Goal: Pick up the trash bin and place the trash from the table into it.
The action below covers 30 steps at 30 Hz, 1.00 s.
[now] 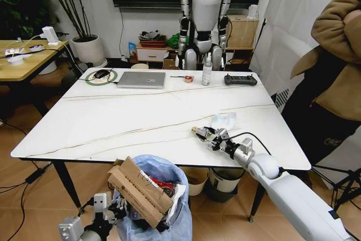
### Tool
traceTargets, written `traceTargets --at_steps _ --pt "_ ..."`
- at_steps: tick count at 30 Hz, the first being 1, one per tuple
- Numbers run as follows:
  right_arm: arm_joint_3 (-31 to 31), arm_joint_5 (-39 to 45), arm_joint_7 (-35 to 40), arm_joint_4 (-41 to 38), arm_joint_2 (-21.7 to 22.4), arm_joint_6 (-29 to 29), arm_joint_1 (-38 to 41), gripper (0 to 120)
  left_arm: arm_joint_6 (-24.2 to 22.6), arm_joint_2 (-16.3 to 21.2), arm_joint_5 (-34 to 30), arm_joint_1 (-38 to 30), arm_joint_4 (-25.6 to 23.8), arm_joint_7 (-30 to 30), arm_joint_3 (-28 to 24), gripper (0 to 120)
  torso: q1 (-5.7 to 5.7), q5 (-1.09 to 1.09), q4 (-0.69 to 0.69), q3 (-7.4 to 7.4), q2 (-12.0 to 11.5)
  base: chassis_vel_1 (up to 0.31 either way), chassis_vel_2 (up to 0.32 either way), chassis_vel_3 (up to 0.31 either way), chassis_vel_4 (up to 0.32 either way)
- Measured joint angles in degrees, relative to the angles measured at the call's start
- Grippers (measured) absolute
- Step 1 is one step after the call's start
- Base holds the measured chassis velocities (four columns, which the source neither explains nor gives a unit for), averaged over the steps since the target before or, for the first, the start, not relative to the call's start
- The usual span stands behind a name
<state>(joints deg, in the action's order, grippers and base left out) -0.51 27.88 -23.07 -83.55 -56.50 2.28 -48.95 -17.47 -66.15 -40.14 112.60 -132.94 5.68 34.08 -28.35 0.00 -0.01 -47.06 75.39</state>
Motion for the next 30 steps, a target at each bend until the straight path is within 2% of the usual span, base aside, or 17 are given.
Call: traceTargets --at_steps 9,14,19,23,25,30 --pt "0.0 -0.2 0.0 -1.2 0.3 0.2 -1.0 0 0.0 0.0 0.0 -0.1 0.2 0.0 -0.3 0 0.0 0.0 0.0 0.0 0.0 0.0 0.0 0.0 0.0" --pt "-0.3 0.2 0.2 -3.6 1.1 0.2 -1.9 0 0.0 0.0 0.0 -0.1 0.2 0.0 -0.4 0 0.0 0.01 0.01 0.0 0.0 0.0 0.0 0.0 0.0" --pt "-0.9 2.5 0.3 -9.2 2.8 0.1 -3.6 0 0.0 0.1 0.0 -0.1 0.2 0.0 -0.6 0 0.0 0.0 0.0 0.0 0.0 0.0 0.0 0.0 0.0" --pt "-1.8 10.5 0.0 -24.0 7.8 -0.1 -8.4 0 0.0 0.3 -0.2 -0.1 0.0 0.0 -0.6 0 0.0 -0.01 0.0 0.01 0.0 0.0 0.0 0.0 0.0" --pt "-1.8 12.0 0.0 -26.2 8.7 -0.1 -9.3 0 0.0 0.3 -0.2 -0.1 0.0 0.0 -0.5 0 0.0 0.0 0.0 0.0 0.0 0.0 0.0 0.0 0.0" --pt "0.3 17.4 -0.2 -37.5 13.4 -0.1 -13.8 0 0.0 0.1 -0.2 0.1 -0.2 0.0 -0.3 0 0.0 0.0 0.0 0.01 0.0 0.0 0.0 0.0 0.0"
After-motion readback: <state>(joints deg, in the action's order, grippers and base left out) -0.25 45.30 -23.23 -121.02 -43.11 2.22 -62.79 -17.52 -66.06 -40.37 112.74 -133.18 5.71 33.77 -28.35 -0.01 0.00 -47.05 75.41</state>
